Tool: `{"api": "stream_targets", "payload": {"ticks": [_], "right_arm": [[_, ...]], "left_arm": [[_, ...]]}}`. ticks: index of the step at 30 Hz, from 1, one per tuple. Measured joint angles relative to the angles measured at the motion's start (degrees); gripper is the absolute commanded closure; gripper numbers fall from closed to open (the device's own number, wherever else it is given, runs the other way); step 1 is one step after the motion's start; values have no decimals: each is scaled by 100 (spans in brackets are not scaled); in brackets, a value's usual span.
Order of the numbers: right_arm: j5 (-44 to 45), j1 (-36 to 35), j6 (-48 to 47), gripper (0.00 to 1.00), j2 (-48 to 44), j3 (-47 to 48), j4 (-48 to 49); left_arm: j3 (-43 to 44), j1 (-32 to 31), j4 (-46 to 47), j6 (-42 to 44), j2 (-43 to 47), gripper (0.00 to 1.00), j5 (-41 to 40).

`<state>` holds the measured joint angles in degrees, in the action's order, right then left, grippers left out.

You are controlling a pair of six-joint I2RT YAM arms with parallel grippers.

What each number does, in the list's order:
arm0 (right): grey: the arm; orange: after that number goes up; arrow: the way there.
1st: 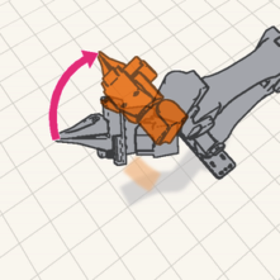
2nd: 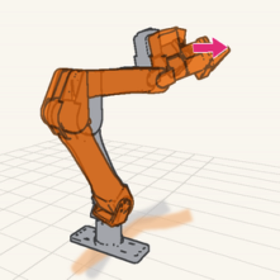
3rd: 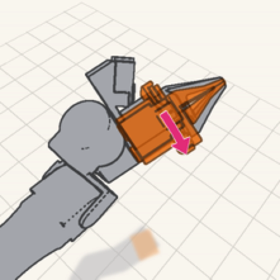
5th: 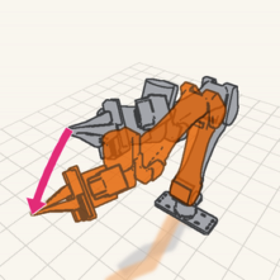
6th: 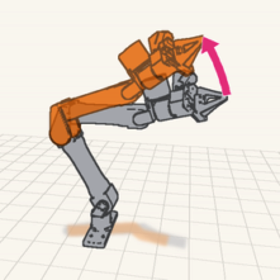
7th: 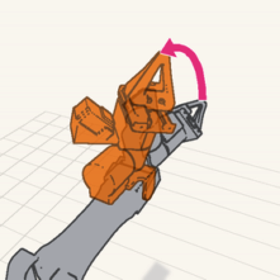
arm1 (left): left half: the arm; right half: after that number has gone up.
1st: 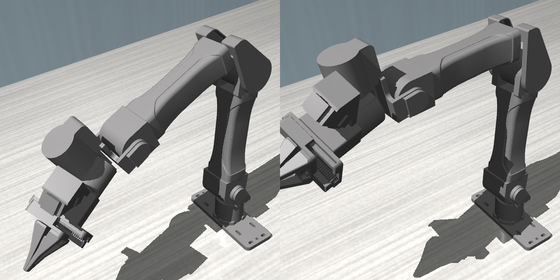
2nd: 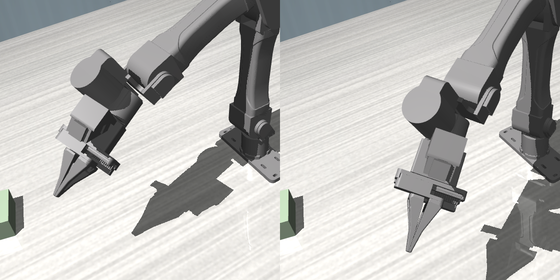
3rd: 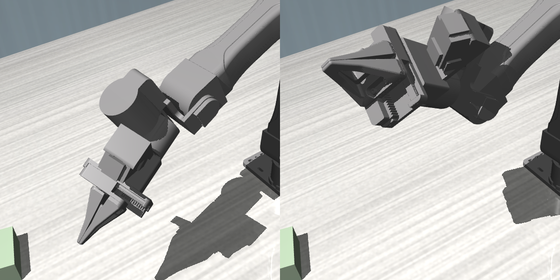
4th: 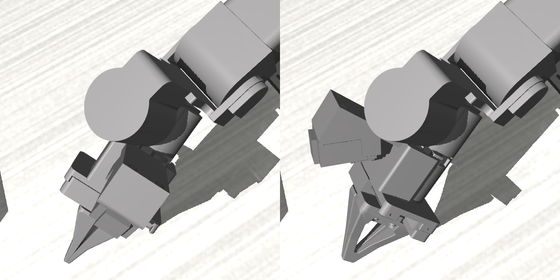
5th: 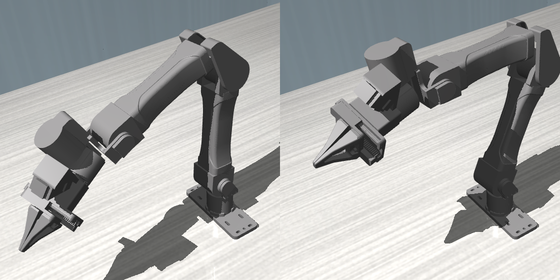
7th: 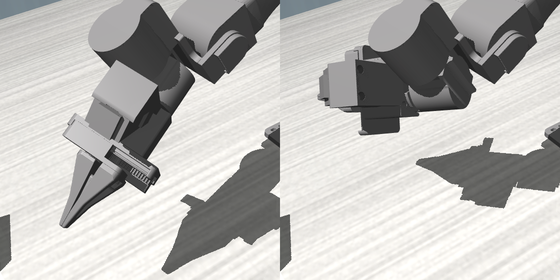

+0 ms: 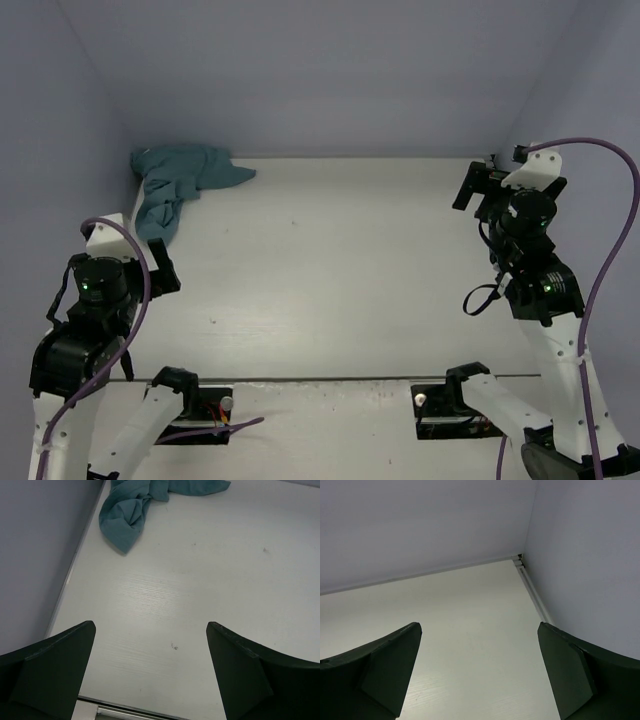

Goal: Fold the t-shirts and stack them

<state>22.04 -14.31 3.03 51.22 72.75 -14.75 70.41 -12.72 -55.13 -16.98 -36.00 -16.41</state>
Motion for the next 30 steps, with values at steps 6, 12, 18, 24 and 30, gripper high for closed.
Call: {"api": "stream_targets", "payload": {"ticks": [6,12,18,24,30], "right_arm": [[-84,0,118,0,-20,-147,101],[-473,0,292,0,-108,-667,119],[-963,0,511,0,-192,-1013,121],[-1319,0,757,0,-426,-1314,138],[-1624,0,1023,0,-631,-1603,122]], "left_arm": [[5,-3,17,-50,-597,7,-62],[660,287,451,-69,-2842,7,-16],[2469,1020,1024,-174,-5990,7,169],[4664,1282,1090,142,-8311,7,195],[6140,1276,1218,1602,-9590,22,510]]}}
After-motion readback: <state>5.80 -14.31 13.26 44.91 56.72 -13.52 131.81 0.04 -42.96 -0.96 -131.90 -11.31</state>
